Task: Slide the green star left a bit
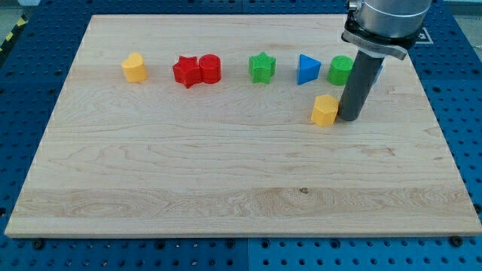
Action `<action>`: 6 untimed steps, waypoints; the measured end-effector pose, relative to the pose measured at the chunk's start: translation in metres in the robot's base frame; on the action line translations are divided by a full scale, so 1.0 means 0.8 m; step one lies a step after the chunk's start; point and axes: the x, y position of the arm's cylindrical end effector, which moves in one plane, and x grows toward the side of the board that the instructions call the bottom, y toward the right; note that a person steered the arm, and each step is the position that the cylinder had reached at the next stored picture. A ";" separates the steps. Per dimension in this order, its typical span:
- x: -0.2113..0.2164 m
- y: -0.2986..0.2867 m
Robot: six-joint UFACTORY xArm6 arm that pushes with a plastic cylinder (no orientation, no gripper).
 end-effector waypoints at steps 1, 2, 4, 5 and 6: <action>-0.017 0.000; -0.036 -0.015; -0.048 -0.072; -0.069 -0.099; -0.086 -0.121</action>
